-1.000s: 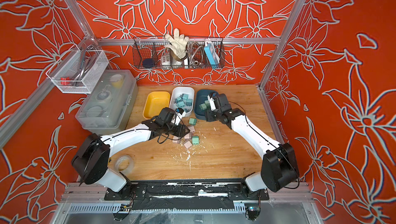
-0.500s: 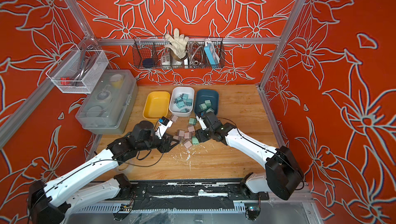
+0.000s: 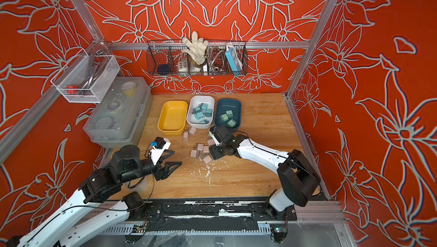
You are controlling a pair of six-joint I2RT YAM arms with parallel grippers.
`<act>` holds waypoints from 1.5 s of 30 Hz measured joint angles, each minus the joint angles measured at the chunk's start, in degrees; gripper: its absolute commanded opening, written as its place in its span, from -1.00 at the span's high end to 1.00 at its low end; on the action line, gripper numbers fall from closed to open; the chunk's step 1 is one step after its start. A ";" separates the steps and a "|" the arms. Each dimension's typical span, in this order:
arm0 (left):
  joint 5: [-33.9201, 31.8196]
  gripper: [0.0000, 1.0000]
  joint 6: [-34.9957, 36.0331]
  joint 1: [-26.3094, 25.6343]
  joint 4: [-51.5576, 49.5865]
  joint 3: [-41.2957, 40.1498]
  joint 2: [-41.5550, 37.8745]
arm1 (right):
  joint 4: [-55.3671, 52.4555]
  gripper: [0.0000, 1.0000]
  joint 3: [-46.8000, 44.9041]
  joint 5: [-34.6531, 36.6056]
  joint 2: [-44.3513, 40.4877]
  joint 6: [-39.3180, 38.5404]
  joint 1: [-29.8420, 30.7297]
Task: Place the plugs by color into the storage box
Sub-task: Pick up the plug from the center of the board.
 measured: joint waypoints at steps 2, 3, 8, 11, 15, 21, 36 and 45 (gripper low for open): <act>2.12 -0.32 1.27 -0.02 -1.22 -1.44 0.28 | 0.02 -0.40 0.42 0.07 1.29 0.39 0.31; 3.56 -0.32 1.77 0.00 -1.57 -2.34 0.59 | -0.02 -0.40 0.55 0.17 1.90 0.59 0.42; 9.25 -0.32 2.78 -0.02 -1.75 -5.84 3.63 | -0.28 -0.40 1.70 0.79 4.83 1.62 0.76; 10.56 -0.32 2.99 -0.02 -1.66 -6.25 5.75 | -0.42 -0.39 3.32 1.16 7.08 1.90 1.01; 11.72 -0.33 3.45 0.00 -1.05 -6.86 5.40 | -0.63 -0.37 4.70 1.68 10.10 2.08 1.57; 12.00 -0.36 3.98 0.00 -0.76 -8.57 3.10 | -2.34 -0.37 5.99 3.63 11.32 1.92 2.16; 11.82 -0.36 4.55 0.46 -0.52 -8.92 3.17 | -5.09 -0.35 7.65 7.41 16.15 1.01 2.56; 10.84 -0.35 4.61 0.61 -0.28 -8.92 3.45 | -5.14 0.06 7.78 8.20 16.13 0.39 2.95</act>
